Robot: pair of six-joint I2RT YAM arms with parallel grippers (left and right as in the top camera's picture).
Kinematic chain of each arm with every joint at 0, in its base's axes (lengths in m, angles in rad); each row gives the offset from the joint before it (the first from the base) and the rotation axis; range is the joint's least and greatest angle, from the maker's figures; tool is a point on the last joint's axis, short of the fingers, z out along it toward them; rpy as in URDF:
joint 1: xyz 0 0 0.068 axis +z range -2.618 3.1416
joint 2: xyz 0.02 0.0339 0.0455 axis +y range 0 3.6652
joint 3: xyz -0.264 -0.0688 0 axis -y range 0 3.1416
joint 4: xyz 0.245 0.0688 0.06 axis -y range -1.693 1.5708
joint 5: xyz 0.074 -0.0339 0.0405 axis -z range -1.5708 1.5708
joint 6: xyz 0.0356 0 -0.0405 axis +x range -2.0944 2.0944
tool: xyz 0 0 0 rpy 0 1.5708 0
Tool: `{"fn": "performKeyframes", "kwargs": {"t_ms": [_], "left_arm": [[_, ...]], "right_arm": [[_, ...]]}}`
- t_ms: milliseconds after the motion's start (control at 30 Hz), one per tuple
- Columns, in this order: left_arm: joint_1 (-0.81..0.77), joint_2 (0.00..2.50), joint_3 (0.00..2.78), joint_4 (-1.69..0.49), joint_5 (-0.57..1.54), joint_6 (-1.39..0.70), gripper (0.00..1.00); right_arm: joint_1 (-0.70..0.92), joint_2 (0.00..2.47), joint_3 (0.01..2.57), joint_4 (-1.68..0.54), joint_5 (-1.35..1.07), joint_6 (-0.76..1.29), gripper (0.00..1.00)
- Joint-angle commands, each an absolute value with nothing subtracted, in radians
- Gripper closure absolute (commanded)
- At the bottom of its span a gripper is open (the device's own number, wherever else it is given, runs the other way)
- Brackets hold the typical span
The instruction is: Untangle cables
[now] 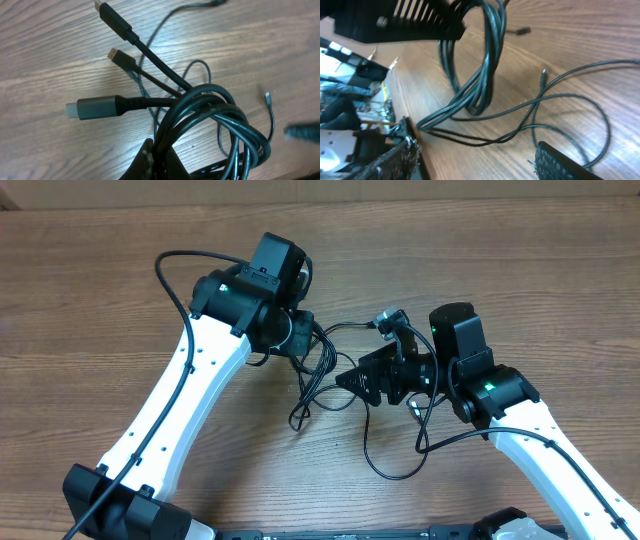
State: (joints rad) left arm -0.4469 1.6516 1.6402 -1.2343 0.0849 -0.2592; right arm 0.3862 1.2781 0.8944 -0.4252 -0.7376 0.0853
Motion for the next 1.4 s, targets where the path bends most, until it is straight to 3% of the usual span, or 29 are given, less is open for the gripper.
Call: {"fn": "performKeyframes", "kwargs": {"t_ms": [0,167,300,367,467,500,1133,1367], "left_arm": [[-0.466,1.647,1.652,-1.231,0.132,-0.152,0.96],[-0.488,1.647,1.652,-1.229,0.195,-0.100,0.96],[-0.510,1.647,1.652,-1.214,0.205,-0.101,0.96],[-0.519,1.647,1.652,-1.205,0.220,-0.101,0.96],[-0.529,1.647,1.652,-1.198,0.217,-0.103,0.95],[-0.529,1.647,1.652,-1.199,0.213,-0.110,0.96],[-0.423,1.647,1.652,-1.230,-0.008,-0.570,0.96],[-0.398,1.647,1.652,-1.267,-0.010,-0.597,0.96]], "right_arm": [[0.388,1.270,0.898,-0.406,-0.696,0.080,0.25],[0.388,1.270,0.898,-0.373,-0.707,0.080,0.27],[0.388,1.270,0.898,-0.361,-0.741,0.080,0.36],[0.388,1.270,0.898,-0.365,-0.741,0.080,0.49],[0.388,1.270,0.898,-0.376,-0.741,0.080,0.89],[0.388,1.270,0.898,-0.379,-0.741,0.080,0.96],[0.388,1.270,0.898,-0.382,-0.891,0.036,0.96],[0.388,1.270,0.898,-0.374,-0.895,0.037,0.96]]}}
